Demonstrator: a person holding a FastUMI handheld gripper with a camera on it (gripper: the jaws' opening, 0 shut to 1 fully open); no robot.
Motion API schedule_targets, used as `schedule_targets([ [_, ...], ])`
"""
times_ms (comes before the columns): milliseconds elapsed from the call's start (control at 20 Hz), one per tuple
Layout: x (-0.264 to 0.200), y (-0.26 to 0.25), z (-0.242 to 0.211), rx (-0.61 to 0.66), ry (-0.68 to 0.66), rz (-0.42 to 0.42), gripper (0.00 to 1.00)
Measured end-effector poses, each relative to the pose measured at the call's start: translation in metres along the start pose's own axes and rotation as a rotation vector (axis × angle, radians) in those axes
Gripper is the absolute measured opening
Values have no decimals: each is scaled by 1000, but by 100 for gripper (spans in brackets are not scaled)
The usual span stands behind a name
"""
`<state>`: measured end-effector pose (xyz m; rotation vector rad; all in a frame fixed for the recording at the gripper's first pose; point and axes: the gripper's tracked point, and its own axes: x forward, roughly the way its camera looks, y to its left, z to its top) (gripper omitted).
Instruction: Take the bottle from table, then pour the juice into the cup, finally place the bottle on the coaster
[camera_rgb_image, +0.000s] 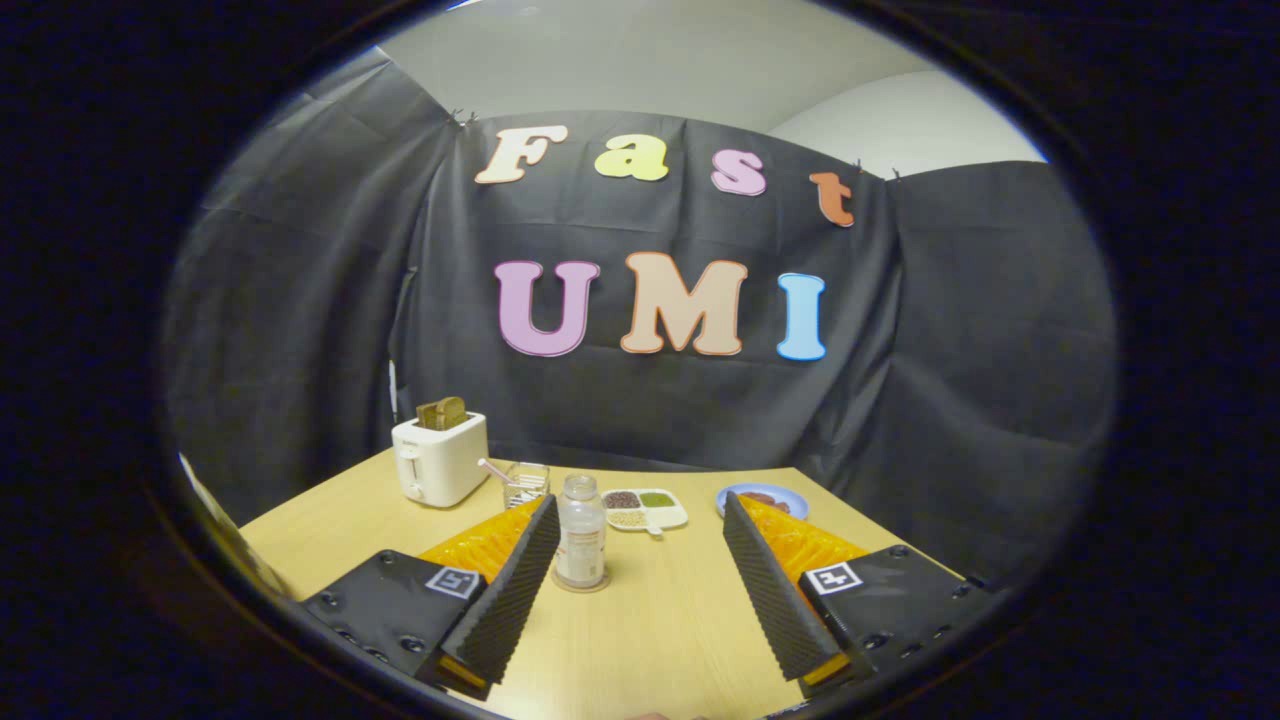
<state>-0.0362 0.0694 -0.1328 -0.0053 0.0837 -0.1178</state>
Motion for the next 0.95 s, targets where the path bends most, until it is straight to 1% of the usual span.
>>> schedule_targets([
  [150,-10,-8,6,40,-4,-15,100],
  [300,-14,-23,7,25,10,-48,100],
  [400,-16,-21,13,8,-4,-51,100],
  [500,-19,-19,16,2,-12,-49,100],
  [700,-21,-10,18,26,-22,-14,100],
  [950,-20,-11,13,45,-23,-3,100],
])
